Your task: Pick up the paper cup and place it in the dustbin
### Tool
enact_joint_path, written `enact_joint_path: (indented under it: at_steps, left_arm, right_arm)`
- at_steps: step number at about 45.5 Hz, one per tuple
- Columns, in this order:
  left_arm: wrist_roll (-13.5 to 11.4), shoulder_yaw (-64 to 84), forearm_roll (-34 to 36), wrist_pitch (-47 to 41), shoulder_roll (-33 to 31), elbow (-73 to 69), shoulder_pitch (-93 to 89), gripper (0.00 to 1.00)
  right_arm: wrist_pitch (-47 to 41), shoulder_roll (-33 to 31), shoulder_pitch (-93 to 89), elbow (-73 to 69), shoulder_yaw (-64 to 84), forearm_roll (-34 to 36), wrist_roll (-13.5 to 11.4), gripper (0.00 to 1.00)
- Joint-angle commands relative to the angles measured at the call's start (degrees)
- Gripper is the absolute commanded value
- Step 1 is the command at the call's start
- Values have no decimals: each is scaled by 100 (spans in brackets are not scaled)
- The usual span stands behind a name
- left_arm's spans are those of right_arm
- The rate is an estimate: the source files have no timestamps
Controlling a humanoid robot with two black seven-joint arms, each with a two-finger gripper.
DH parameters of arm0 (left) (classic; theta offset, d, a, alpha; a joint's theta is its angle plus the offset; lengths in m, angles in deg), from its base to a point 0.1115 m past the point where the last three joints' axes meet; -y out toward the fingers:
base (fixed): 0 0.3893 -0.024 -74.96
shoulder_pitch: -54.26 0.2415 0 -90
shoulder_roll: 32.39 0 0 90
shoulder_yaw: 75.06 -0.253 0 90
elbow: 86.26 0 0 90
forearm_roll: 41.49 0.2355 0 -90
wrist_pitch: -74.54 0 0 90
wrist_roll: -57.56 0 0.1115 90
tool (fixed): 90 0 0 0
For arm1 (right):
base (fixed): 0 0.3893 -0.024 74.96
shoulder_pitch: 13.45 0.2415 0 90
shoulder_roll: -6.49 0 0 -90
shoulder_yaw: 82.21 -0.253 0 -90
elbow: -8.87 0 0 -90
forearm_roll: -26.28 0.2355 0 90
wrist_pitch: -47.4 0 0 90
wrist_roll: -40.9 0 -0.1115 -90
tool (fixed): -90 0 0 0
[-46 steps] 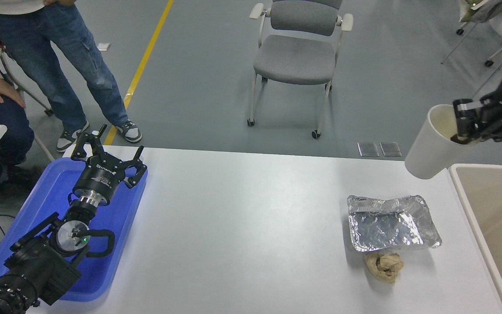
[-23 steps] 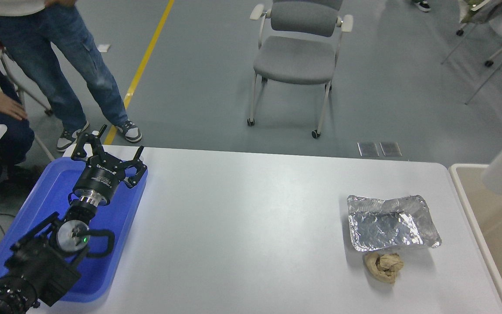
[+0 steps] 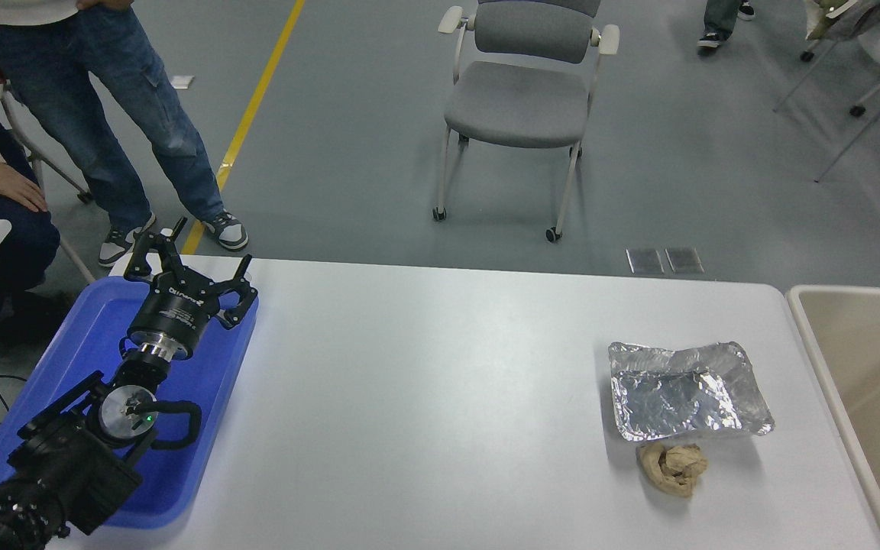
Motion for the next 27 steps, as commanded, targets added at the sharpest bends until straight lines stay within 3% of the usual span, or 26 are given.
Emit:
enact_joint_path:
  at_steps: [1, 10, 14, 27]
  left_arm:
    - [0, -1, -2, 0, 0, 0, 0, 100]
    - [0, -1, -2, 0, 0, 0, 0, 100]
    - [0, -1, 7, 0, 0, 0, 0, 100]
    - [0, 7, -2, 0, 0, 0, 0, 100]
  right_arm:
    - [1229, -74, -1682, 657, -978, 59, -4, 0]
    - [2292, 13, -3921, 1657, -2910, 183, -12, 0]
    - [2311, 312, -4547, 2142, -3492, 174, -74, 0]
    - [2399, 1411, -5823, 3847, -4310, 209, -759, 0]
